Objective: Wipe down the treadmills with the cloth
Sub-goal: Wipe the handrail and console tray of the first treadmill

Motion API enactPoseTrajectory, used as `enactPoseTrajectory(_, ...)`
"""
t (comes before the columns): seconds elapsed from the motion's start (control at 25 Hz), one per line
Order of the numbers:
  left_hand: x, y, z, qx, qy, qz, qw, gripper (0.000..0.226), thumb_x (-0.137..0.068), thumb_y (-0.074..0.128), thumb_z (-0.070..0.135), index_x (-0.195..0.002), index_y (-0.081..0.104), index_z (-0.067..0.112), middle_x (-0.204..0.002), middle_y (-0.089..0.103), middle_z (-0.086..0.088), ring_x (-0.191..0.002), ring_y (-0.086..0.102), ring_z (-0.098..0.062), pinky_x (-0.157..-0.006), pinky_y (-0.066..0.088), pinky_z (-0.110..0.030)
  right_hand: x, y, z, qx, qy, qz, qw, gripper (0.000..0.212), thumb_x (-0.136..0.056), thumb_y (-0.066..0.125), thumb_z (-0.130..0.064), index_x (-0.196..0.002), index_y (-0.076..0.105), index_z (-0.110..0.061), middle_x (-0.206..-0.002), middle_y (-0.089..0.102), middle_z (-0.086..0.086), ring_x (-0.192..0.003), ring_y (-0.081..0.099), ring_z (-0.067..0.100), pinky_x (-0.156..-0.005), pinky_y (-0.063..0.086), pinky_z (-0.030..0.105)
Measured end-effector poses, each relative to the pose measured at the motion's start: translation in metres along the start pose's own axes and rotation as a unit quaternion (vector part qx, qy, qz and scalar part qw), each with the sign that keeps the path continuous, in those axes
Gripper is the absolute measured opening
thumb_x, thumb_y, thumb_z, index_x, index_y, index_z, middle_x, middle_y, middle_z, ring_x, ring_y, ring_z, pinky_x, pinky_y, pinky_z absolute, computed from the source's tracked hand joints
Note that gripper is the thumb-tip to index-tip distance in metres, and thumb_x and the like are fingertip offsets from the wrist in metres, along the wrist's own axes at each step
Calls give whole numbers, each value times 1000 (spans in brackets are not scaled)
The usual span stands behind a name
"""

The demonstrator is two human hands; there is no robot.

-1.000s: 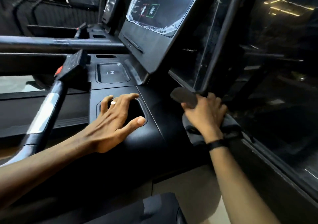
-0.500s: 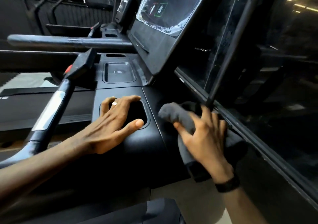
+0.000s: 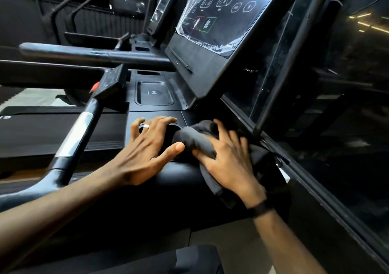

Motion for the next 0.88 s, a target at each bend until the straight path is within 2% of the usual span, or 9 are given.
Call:
enactPoseTrajectory(0.04, 0, 0, 0, -3, 1, -2, 1000, 84, -90, 10, 76, -146, 31, 18, -144, 41, 4, -136, 36, -10, -120, -2, -40, 10, -3, 9, -5, 5, 10, 1000, 64, -83, 36, -74, -140, 51, -48, -164, 24, -6, -133, 35, 23, -107, 25, 42)
enactPoseTrajectory(0.12, 0, 1, 1, -7, -3, -8, 1000, 86, -89, 9, 78, -146, 30, 18, -145, 40, 4, -136, 36, -10, -120, -2, -39, 1, -5, 40, 9, 67, 1, 998, 59, -86, 46, -72, -138, 55, -46, -162, 29, -5, -136, 36, 25, -108, 25, 43)
enactPoseTrajectory(0.24, -5, 1, 0, -2, -25, -14, 1000, 90, -86, 7, 82, -148, 29, 20, -147, 37, 6, -140, 32, -8, -119, -6, -36, -54, -2, 67, 53, 170, -18, 984, 54, -93, 49, -65, -136, 59, -33, -162, 28, 11, -141, 30, 34, -116, 19, 49)
enactPoseTrajectory(0.32, -6, 3, 1, -14, -37, -19, 999, 90, -85, 9, 81, -149, 27, 20, -148, 37, 4, -142, 30, -10, -118, -7, -34, -91, 11, 55, 59, 186, -43, 980, 59, -95, 44, -64, -137, 59, -26, -162, 25, 19, -145, 25, 37, -119, 12, 54)
enactPoseTrajectory(0.44, -3, 3, 3, -24, -37, -8, 999, 96, -82, 5, 85, -149, 26, 19, -148, 37, -1, -142, 29, -12, -118, -6, -37, -106, 24, 15, 58, 148, -55, 986, 61, -96, 41, -63, -142, 55, -25, -164, 18, 19, -147, 21, 39, -120, 8, 56)
enactPoseTrajectory(0.56, -1, 3, 4, -41, -20, -6, 999, 99, -82, 2, 86, -149, 25, 17, -148, 37, -1, -140, 32, -14, -117, -5, -36, -60, 9, -2, 8, 59, -66, 996, 56, -96, 46, -62, -147, 46, -39, -169, 7, 5, -148, 19, 32, -119, 9, 50)
enactPoseTrajectory(0.68, -1, 5, 3, -48, -19, -13, 999, 99, -82, 3, 85, -151, 22, 17, -149, 35, 0, -140, 34, -17, -118, -6, -36, 3, -5, 12, -22, 3, -44, 999, 60, -89, 44, -70, -145, 44, -49, -168, 10, -9, -144, 24, 24, -116, 14, 45)
enactPoseTrajectory(0.76, -1, 6, 1, -47, -27, -21, 998, 98, -82, 4, 86, -151, 21, 17, -149, 34, 0, -141, 32, -17, -118, -8, -36, 12, -8, 39, 8, 57, -21, 998, 63, -86, 42, -74, -142, 50, -46, -166, 18, -8, -141, 29, 25, -114, 18, 45)
enactPoseTrajectory(0.88, -3, 7, 2, -49, -44, -29, 997, 102, -79, 3, 88, -152, 18, 17, -150, 32, -1, -143, 27, -17, -118, -9, -37, -36, -4, 71, 54, 189, -12, 980, 55, -93, 47, -65, -139, 56, -36, -160, 30, 9, -140, 32, 35, -115, 21, 52)
Point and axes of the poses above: each hand's wrist, its own x-axis away from the middle knuckle, its own y-axis out of the palm, z = x × y, the point moved 2 cm from there along -x, towards the middle knuckle
